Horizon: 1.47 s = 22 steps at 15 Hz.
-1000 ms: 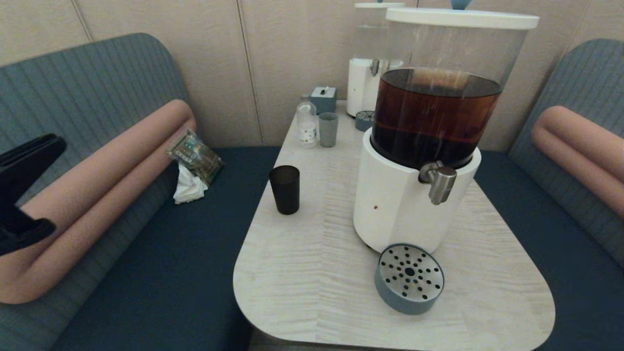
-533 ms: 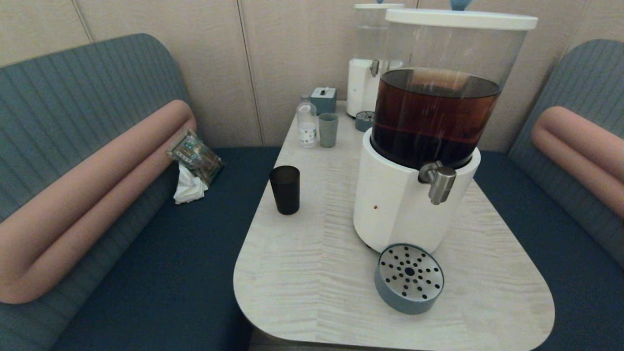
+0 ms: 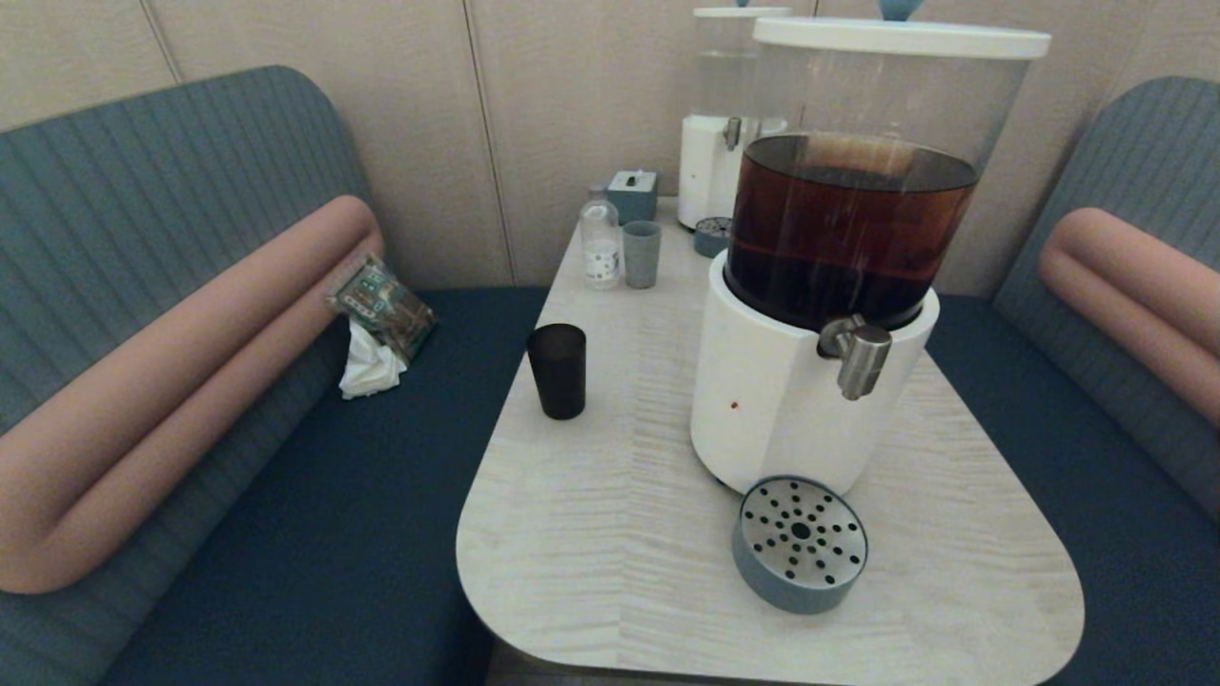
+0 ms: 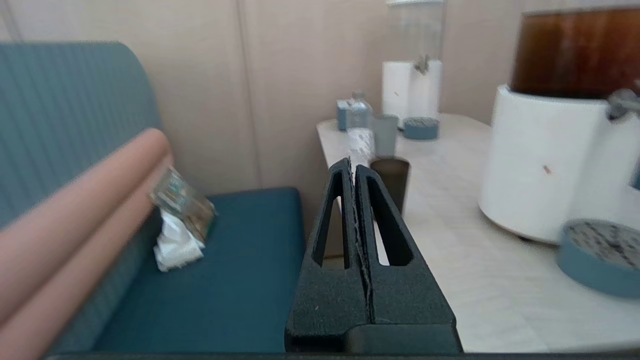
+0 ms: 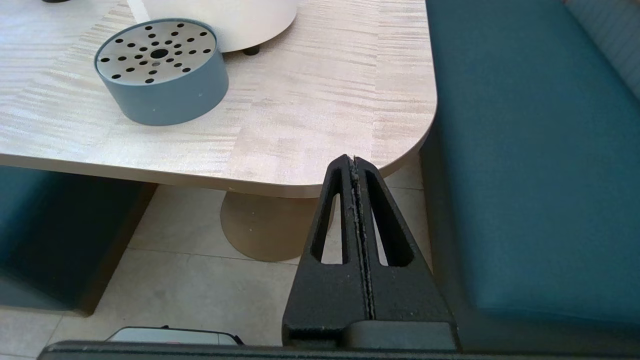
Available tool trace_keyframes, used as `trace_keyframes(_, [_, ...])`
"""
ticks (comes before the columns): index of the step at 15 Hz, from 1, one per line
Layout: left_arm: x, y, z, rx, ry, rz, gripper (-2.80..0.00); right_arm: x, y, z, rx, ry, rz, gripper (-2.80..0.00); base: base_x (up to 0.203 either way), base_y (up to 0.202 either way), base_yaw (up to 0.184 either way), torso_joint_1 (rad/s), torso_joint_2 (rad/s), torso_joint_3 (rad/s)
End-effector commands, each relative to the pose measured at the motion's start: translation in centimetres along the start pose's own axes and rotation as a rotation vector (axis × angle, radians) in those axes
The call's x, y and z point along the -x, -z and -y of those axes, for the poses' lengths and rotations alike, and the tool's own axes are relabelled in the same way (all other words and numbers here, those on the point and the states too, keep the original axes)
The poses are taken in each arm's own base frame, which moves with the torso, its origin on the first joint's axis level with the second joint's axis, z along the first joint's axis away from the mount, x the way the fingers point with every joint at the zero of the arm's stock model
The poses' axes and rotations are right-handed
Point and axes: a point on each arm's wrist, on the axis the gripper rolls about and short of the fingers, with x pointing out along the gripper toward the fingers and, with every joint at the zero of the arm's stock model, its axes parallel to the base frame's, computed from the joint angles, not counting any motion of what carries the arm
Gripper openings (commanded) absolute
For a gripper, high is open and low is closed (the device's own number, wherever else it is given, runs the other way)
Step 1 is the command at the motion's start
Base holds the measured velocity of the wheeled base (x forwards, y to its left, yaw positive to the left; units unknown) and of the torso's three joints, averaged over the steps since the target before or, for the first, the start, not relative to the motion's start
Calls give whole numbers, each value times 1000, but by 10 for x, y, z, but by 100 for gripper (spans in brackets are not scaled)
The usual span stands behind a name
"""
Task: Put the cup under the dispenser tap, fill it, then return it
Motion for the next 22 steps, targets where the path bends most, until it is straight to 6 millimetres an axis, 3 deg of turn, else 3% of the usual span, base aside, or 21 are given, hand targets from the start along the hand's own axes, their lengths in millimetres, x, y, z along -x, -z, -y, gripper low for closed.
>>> trace_keyframes(1, [17, 5, 3, -2, 18, 62, -280, 0, 0, 0, 0, 0, -2, -280, 0, 0, 0, 0, 0, 0])
trace_keyframes(3, [25, 11, 4, 41, 7, 68, -280, 0, 0, 0, 0, 0, -1, -280, 0, 0, 0, 0, 0, 0])
trace_keyframes(6, [26, 35, 1, 91, -86, -162, -280, 0, 0, 0, 0, 0, -1, -280, 0, 0, 0, 0, 0, 0])
trace_keyframes(10, [32, 56, 0, 21, -168, -381, -280, 0, 0, 0, 0, 0, -1, -280, 0, 0, 0, 0, 0, 0])
trace_keyframes(22, [35, 61, 0, -3, -168, -470, -280, 0, 0, 0, 0, 0, -1, -280, 0, 0, 0, 0, 0, 0])
